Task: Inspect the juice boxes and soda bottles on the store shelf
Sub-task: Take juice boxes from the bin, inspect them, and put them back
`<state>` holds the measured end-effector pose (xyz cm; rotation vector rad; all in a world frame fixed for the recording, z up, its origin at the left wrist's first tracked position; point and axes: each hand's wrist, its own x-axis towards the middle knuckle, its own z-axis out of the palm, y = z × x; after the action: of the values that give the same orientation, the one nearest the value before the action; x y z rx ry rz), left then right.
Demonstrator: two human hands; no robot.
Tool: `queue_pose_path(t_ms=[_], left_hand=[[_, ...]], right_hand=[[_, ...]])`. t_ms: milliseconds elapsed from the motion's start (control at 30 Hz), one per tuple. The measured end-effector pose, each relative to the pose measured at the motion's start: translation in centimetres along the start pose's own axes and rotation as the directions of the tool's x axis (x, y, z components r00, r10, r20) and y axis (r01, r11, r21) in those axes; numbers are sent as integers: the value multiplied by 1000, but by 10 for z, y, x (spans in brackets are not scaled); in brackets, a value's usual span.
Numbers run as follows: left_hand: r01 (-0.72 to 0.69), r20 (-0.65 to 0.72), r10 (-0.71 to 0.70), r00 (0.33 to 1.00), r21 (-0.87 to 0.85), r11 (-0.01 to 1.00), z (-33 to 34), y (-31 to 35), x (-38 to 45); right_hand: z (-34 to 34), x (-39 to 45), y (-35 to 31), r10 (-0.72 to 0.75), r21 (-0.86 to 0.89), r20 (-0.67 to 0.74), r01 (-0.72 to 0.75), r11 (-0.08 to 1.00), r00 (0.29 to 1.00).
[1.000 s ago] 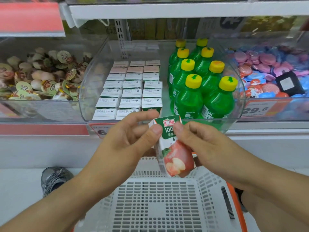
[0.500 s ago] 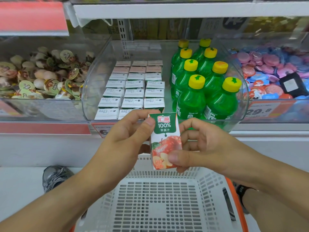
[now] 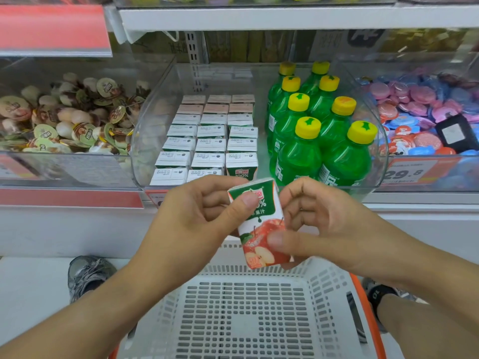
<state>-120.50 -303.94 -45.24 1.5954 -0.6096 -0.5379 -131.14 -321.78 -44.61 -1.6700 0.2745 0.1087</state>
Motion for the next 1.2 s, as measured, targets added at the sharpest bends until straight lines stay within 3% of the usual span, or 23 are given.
queue_pose_path(t_ms=[133, 300, 433, 600, 867, 967, 1200], left_hand=[[-192, -19, 195, 981, 102, 976, 3, -1, -6], [-325, 17, 327, 945, 179, 929, 12, -2, -14], [-330, 40, 328, 944, 159, 931, 10, -1, -13], [-349, 65, 343, 937, 171, 921, 7, 1, -10], [-410, 130, 391, 911, 181, 894, 4, 1, -10], [-412, 138, 392, 909, 171, 895, 3, 0, -11], [-448, 182, 411, 893, 276, 851, 4, 1, -11]], right_hand=[[1, 1, -5, 55, 138, -15, -53, 989, 998], [10, -2, -8, 64, 184, -55, -53, 982, 996], [3, -1, -7, 61, 242, -44, -49, 969, 997], [-6, 2, -3, 32, 348, 65, -53, 936, 997], [-15, 3, 2, -138, 297, 153, 88, 951, 979], [-23, 5, 1, -181, 200, 193, 142, 969, 964], [-29, 4, 1, -205, 78, 190, 193, 978, 960]])
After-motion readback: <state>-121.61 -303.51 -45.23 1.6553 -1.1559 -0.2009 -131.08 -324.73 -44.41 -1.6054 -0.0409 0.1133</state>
